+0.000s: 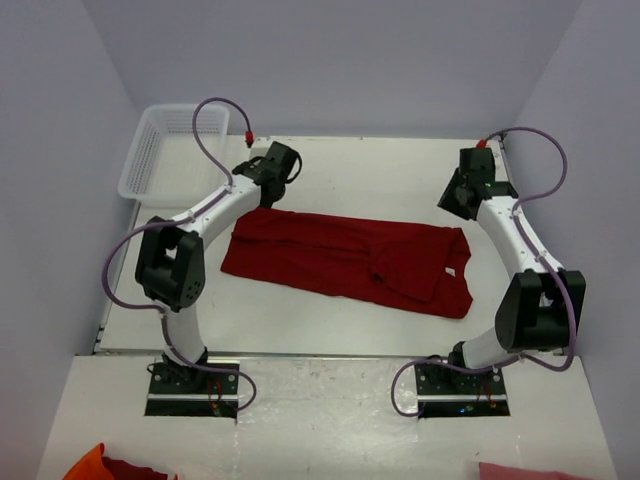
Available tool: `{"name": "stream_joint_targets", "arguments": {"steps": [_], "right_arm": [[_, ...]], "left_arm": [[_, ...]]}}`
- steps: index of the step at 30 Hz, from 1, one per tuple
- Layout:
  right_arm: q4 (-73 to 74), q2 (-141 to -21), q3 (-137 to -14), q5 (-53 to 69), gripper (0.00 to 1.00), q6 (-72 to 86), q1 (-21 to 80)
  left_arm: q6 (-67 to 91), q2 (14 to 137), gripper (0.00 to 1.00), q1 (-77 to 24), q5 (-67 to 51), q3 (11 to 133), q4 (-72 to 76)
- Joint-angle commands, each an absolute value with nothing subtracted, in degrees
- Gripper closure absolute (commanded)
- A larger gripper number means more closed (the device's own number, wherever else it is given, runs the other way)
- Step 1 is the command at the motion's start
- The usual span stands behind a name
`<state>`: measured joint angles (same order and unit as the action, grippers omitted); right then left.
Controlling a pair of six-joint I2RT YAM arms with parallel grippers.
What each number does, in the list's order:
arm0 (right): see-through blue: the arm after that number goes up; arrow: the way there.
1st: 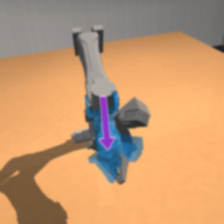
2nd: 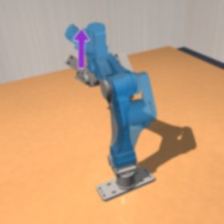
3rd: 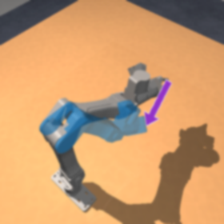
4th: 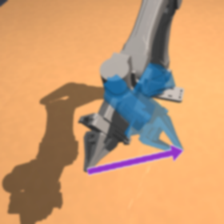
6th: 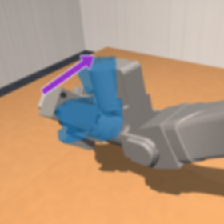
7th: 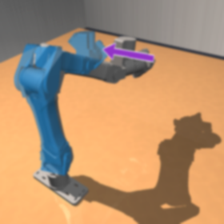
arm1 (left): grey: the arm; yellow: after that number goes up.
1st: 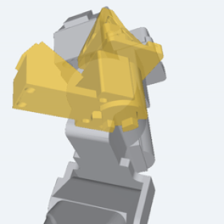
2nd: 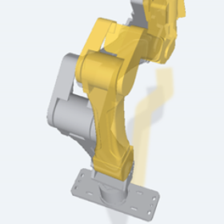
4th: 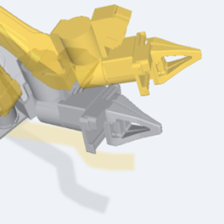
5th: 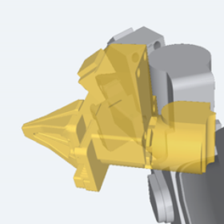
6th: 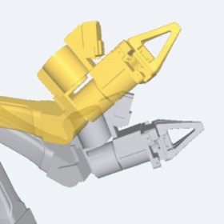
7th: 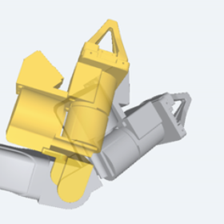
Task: Fold and stack the t-shirts
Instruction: Fold the other side of the tshirt into a rectangle
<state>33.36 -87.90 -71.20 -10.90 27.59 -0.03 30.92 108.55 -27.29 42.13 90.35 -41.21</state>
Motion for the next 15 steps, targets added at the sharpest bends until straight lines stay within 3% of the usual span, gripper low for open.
{"name": "stream_joint_targets", "arguments": {"steps": [1,2,5,15], "right_arm": [[33.49,-83.15,-69.18,-10.55,0.65,26.98,4.30],[33.49,-82.19,-68.56,-10.46,0.76,27.16,5.09],[32.78,-77.97,-65.75,-8.79,0.93,27.60,6.85],[32.70,-70.32,-59.51,-8.70,0.95,26.89,9.32]], "left_arm": [[32.34,103.99,0.93,-26.46,39.82,85.97,-41.23],[32.43,103.37,1.00,-26.46,38.34,83.87,-40.52],[32.70,102.13,1.00,-26.37,35.70,81.31,-39.03],[33.13,107.13,1.00,-25.49,30.67,81.48,-38.14]]}}
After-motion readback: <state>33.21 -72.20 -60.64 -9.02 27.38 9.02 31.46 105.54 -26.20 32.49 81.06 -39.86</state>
